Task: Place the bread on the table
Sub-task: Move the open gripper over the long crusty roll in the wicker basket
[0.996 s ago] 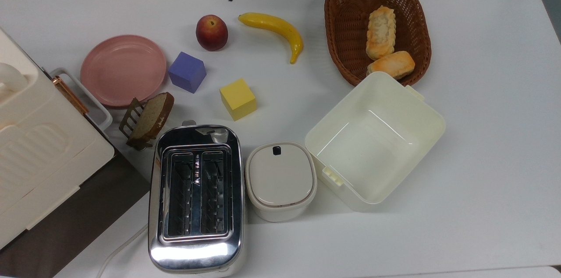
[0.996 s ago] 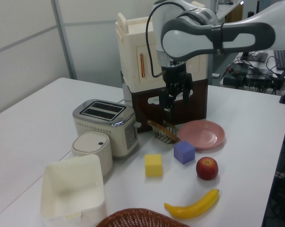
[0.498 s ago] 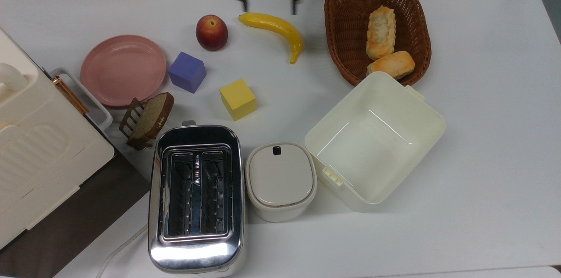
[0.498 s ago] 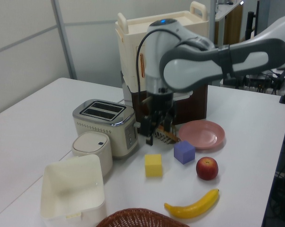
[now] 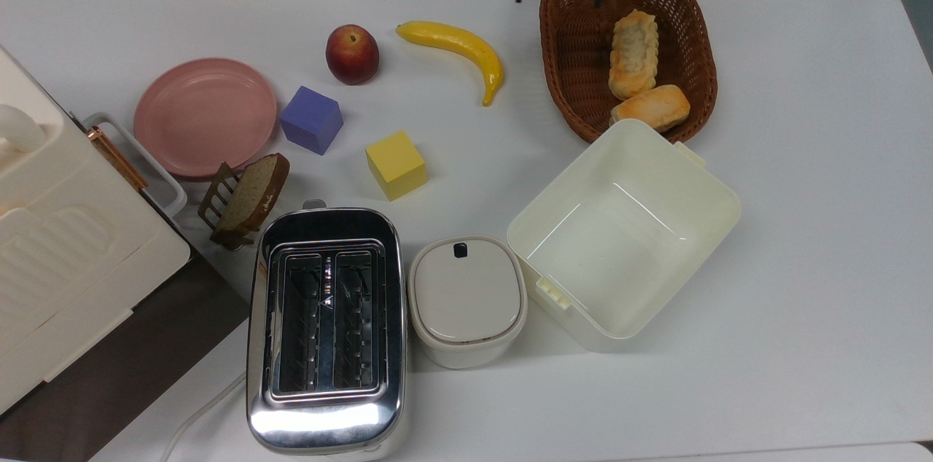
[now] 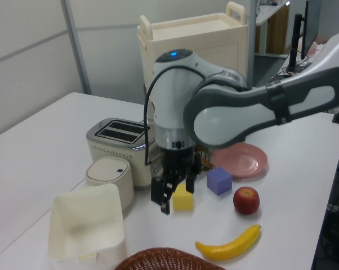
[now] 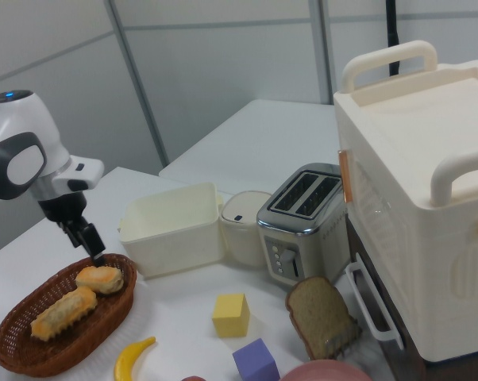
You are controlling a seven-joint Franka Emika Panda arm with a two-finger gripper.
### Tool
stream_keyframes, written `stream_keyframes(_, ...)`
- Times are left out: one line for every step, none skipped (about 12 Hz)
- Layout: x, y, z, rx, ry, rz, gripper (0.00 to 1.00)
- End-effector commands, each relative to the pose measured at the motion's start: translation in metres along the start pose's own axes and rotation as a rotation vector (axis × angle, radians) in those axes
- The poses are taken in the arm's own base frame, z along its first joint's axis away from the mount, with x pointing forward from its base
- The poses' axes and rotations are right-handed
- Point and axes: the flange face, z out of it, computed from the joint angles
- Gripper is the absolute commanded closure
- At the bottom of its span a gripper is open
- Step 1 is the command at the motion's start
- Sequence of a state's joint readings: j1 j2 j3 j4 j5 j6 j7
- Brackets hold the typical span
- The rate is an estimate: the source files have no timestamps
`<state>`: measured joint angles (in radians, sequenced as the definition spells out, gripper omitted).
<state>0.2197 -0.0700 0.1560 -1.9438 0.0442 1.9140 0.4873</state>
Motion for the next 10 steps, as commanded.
stream_keyframes(-0.028,-0.030,0.024,0.014,0.004,-0.004,0.00)
stream_keyframes(-0.038,-0.042,0.032,0.011,-0.004,-0.031,0.00)
stream_keyframes(-0.045,-0.050,0.037,0.007,-0.009,-0.031,0.00)
stream_keyframes(-0.055,-0.061,0.043,0.005,-0.013,-0.054,0.00)
stream_keyframes(-0.063,-0.069,0.050,0.008,-0.010,-0.050,0.00)
stream_keyframes(-0.069,-0.075,0.054,0.010,-0.005,-0.033,0.00)
stream_keyframes(-0.072,-0.080,0.060,0.004,-0.014,-0.035,0.00)
stream_keyframes(-0.075,-0.085,0.067,-0.002,-0.027,-0.038,0.00)
stream_keyframes(-0.075,-0.088,0.072,-0.005,-0.031,-0.040,0.00)
stream_keyframes(-0.072,-0.091,0.082,-0.004,-0.034,-0.027,0.00)
